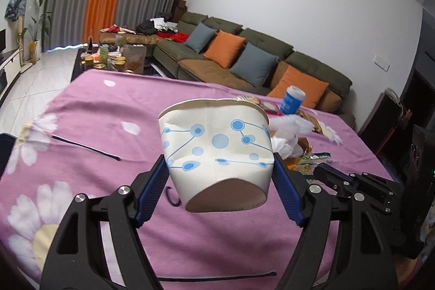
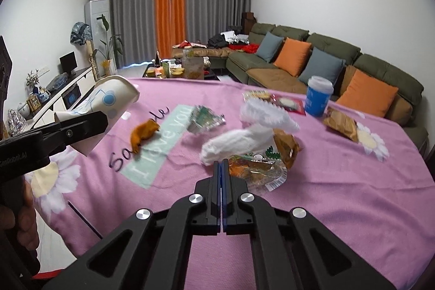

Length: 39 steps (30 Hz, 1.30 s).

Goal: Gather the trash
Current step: 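Carry the paper cup and clear wrapper over to the blue bin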

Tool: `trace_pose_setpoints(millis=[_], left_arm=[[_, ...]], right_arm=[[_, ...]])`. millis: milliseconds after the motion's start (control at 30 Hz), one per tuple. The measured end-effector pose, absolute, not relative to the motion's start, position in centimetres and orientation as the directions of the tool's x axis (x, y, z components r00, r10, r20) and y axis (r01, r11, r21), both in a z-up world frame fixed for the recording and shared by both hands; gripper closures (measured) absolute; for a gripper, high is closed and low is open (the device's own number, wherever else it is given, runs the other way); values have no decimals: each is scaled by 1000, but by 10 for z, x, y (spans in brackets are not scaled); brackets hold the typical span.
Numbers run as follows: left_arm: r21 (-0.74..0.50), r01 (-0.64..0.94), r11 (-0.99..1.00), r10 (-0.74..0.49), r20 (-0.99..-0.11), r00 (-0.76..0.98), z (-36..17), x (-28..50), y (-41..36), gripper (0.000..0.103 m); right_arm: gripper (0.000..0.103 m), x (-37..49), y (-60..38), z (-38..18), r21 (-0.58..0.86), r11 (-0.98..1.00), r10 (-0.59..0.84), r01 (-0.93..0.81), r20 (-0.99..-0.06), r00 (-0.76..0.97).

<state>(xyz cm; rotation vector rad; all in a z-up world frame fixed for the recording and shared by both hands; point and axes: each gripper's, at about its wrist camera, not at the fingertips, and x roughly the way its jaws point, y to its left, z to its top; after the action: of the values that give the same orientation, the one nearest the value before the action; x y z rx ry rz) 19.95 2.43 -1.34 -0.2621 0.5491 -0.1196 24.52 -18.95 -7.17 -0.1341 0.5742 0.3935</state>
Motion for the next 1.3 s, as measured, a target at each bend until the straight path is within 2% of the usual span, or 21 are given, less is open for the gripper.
trace_pose_setpoints(millis=[333,767,1000,1300], left_arm=[[-251,-54,966,-58,-417,907,20,149,75,29],[-232,-277,932,182,-359,915,47,67,162,29],[-220,-403,888,313,-354,882,52,27,214,29],[-207,-526,825,428,-377,821,51,-21,278,29]], right_arm=[[103,217,-139,-27,-61,847,448,-527,-451,772],[103,179,-32,10,-127,658,665,-742,-363,653],[103,169,29,22,-128,530,760,-838,-366,537],[103,176,107,18,-79,395,815,-915,-430,389]])
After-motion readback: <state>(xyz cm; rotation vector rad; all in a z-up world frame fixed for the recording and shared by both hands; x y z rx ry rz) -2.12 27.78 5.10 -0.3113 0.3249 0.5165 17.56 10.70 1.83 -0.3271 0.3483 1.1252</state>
